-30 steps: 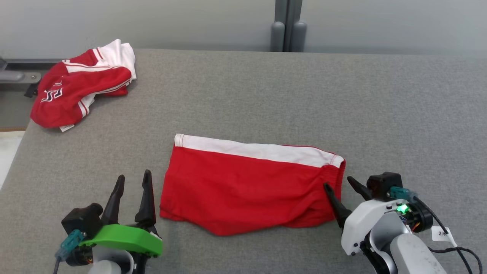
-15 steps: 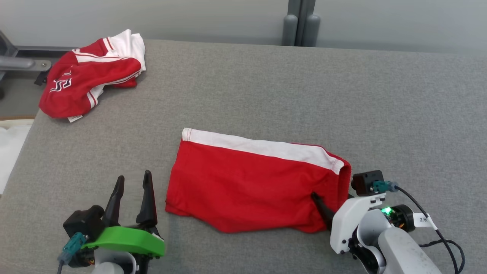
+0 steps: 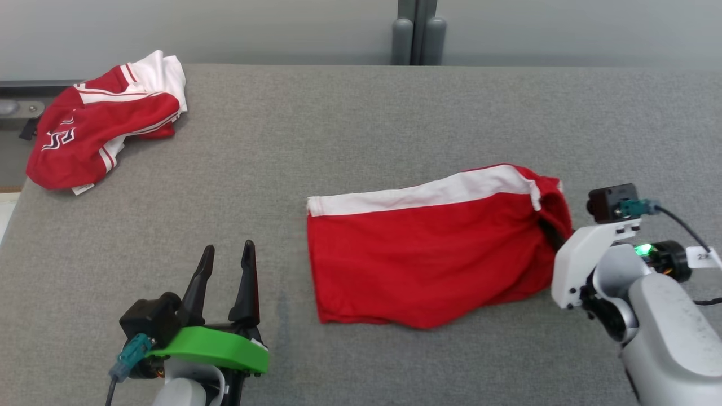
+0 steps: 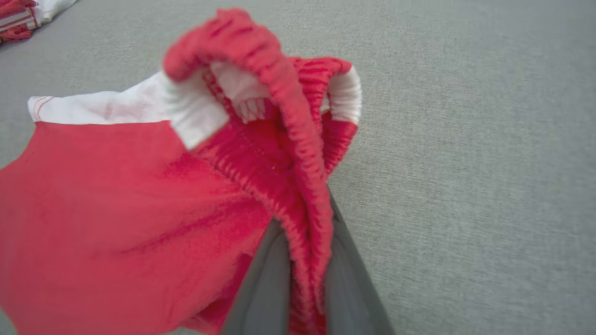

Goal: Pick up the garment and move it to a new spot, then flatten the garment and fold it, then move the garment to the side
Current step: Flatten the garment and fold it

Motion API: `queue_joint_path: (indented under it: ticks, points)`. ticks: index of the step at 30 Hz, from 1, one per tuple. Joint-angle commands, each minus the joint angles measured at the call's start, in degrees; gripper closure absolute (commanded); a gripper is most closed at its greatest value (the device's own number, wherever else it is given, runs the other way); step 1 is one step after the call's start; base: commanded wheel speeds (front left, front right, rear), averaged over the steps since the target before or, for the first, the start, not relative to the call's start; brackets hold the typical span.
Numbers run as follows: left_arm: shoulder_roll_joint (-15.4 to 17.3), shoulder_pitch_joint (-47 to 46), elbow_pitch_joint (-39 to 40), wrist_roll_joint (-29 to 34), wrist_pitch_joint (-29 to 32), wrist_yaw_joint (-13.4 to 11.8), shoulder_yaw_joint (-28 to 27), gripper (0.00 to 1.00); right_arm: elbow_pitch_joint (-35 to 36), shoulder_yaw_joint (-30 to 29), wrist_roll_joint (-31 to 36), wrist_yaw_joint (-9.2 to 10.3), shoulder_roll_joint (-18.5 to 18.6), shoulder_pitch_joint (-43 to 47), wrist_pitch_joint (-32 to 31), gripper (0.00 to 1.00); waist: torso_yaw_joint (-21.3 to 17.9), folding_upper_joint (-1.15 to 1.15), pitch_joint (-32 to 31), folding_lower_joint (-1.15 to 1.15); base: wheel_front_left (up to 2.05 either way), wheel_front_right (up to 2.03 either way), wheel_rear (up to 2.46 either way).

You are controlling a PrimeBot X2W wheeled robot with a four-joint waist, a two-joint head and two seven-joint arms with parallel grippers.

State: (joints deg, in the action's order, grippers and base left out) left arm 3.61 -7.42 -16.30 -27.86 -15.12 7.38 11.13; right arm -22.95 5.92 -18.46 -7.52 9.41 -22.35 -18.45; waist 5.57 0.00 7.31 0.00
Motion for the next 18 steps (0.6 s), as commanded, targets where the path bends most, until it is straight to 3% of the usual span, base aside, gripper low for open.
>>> queue_joint_path:
  ticks: [1,4,8,18]
  points:
    - [0.33,-0.64,0.22,-0.17,-0.04,0.19,-0.05,0.00,0.91,-1.09,0.45,0.06,1.55,-0.53,-1.13,1.00,-0.28,0.00,0.11,0.00,0.00,0.00,0.00]
    - [0.55,-0.57,0.25,-0.18,-0.04,0.19,0.06,0.00,2.68,-3.19,0.23,0.06,3.98,0.10,-4.15,1.00,-0.52,0.00,0.16,0.00,0.00,0.00,0.00]
    - [0.59,-0.40,0.04,-0.43,-0.04,0.19,0.12,0.00,5.12,-4.29,-1.39,0.06,4.37,1.21,-7.18,1.00,-0.63,0.00,0.11,0.00,0.00,0.00,0.00]
    - [0.50,-0.73,-0.32,-0.81,-0.04,0.19,1.24,0.00,9.04,1.32,-5.57,0.06,-2.63,1.24,-9.27,1.00,0.34,0.00,-0.51,0.00,0.00,0.00,0.00]
